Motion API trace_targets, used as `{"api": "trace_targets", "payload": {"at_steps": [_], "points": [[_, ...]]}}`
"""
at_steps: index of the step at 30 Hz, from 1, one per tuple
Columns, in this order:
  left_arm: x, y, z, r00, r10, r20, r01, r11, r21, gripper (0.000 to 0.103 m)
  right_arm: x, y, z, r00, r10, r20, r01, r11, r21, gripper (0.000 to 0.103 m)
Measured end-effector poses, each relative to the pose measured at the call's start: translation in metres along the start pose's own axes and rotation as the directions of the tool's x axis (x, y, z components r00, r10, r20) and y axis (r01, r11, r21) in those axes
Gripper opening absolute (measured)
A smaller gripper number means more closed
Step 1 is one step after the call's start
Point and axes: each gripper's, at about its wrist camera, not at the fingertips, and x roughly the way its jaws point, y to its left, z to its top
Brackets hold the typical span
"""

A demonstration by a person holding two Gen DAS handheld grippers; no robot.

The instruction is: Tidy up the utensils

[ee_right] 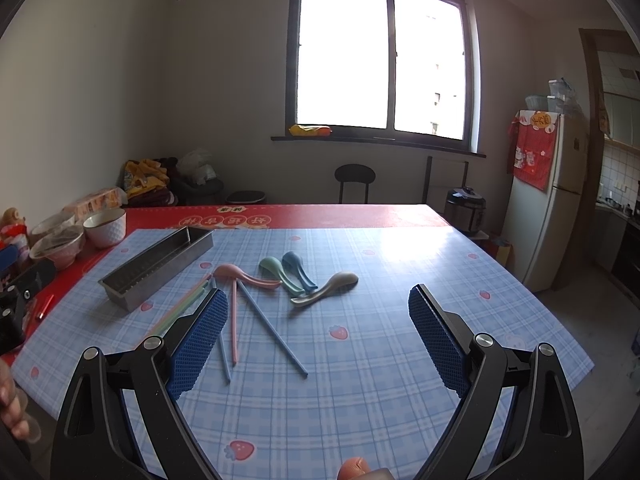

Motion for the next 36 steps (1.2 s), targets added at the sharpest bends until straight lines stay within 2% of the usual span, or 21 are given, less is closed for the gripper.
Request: {"api": "trace_targets", "payload": {"at_steps": [5, 9, 14, 19, 22, 25, 32, 34, 36], "points": [[0.001, -0.002, 0.001, 1.0, -0.004, -0.005, 0.004, 1.0, -0.002, 0.098, 0.003, 0.0, -0.003, 1.0, 0.003, -0.009, -0.003, 1.0, 0.004, 0.089], [0.003, 0.002, -0.005, 0.999, -0.042, -0.01, 0.042, 0.999, -0.022, 0.098, 0.006, 0.001, -0.005, 1.0, 0.009, -0.022, -0.009, 1.0, 0.008, 0.089], [0.005, 0.006, -0.007, 0.998, -0.055, -0.011, 0.055, 0.998, -0.044, 0.098, 0.01, 0.002, -0.006, 0.999, 0.029, -0.03, -0.029, 1.0, 0.012, 0.089], [0.014, 0.012, -0.007, 1.0, -0.007, -0.022, 0.006, 1.0, -0.028, 0.098, 0.024, 0.001, -0.002, 0.994, 0.102, -0.047, -0.1, 0.995, 0.028, 0.089], [0.02, 0.021, -0.006, 0.999, 0.038, -0.017, -0.038, 0.999, -0.024, 0.098, 0.034, 0.003, -0.002, 0.994, 0.105, -0.025, -0.104, 0.994, 0.029, 0.089], [0.034, 0.03, -0.008, 0.997, 0.064, -0.045, -0.064, 0.998, -0.007, 0.098, 0.05, 0.008, -0.002, 0.992, 0.119, -0.045, -0.118, 0.993, 0.022, 0.089], [0.069, 0.043, -0.023, 0.993, -0.054, -0.104, 0.056, 0.998, 0.022, 0.096, 0.097, 0.016, -0.011, 0.97, 0.186, -0.158, -0.182, 0.983, 0.036, 0.089], [0.081, 0.038, -0.028, 0.989, -0.076, -0.129, 0.085, 0.994, 0.064, 0.083, 0.111, 0.017, -0.013, 0.964, 0.201, -0.172, -0.199, 0.98, 0.03, 0.089], [0.099, 0.033, -0.032, 0.978, -0.106, -0.182, 0.124, 0.988, 0.094, 0.059, 0.124, 0.019, -0.016, 0.959, 0.22, -0.181, -0.22, 0.975, 0.022, 0.089]]}}
